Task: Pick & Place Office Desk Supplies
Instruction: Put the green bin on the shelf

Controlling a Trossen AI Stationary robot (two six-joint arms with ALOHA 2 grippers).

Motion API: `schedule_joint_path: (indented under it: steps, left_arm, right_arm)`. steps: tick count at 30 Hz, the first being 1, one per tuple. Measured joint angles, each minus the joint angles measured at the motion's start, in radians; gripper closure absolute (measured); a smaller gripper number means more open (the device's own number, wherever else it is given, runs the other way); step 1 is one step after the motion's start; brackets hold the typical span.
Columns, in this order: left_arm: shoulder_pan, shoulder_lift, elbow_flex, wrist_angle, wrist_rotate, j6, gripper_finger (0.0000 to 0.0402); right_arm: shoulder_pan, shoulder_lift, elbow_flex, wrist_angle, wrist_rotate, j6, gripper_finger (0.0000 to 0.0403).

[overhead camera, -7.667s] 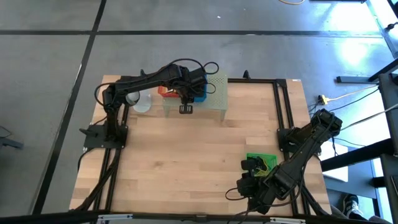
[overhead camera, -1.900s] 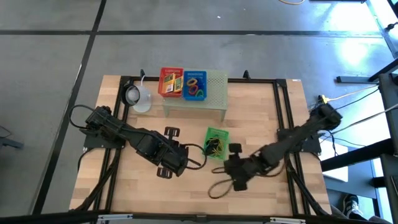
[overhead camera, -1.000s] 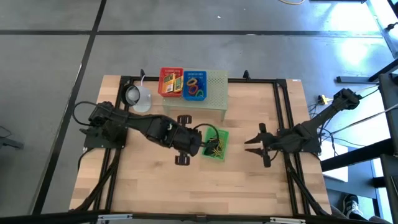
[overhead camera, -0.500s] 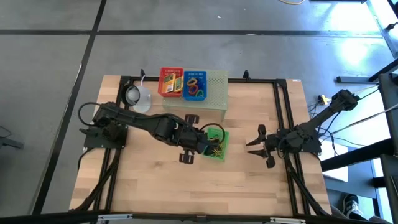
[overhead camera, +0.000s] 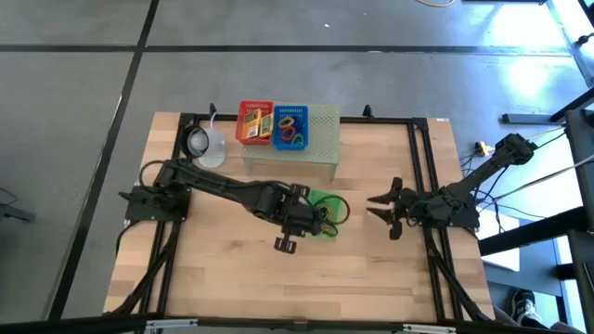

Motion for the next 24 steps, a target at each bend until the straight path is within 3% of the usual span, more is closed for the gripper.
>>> schedule_joint_path:
  steps: [4, 12, 15, 19, 24]
  left_arm:
    - [-0.022, 0.038, 0.0, 0.001, 0.022, 0.061, 0.0315]
    - [-0.029, 0.105, 0.0, 0.013, 0.049, 0.173, 0.0315]
    - [-0.023, 0.117, 0.0, 0.059, 0.083, 0.189, 0.0315]
    - [-0.024, 0.114, 0.0, 0.116, 0.093, 0.189, 0.0315]
    - [-0.024, 0.118, 0.0, 0.189, 0.017, 0.149, 0.0315]
  right_arm:
    - [0.0, 0.0, 0.0, -0.002, 0.084, 0.016, 0.0257]
    - [0.0, 0.0, 0.0, -0.001, 0.056, 0.02, 0.0256]
    - [-0.001, 0.0, 0.001, -0.001, 0.099, 0.019, 0.0256]
    - [-0.001, 0.0, 0.001, -0.002, 0.075, 0.019, 0.0256]
    - [-0.001, 0.0, 0.001, -0.002, 0.015, 0.019, 0.0256]
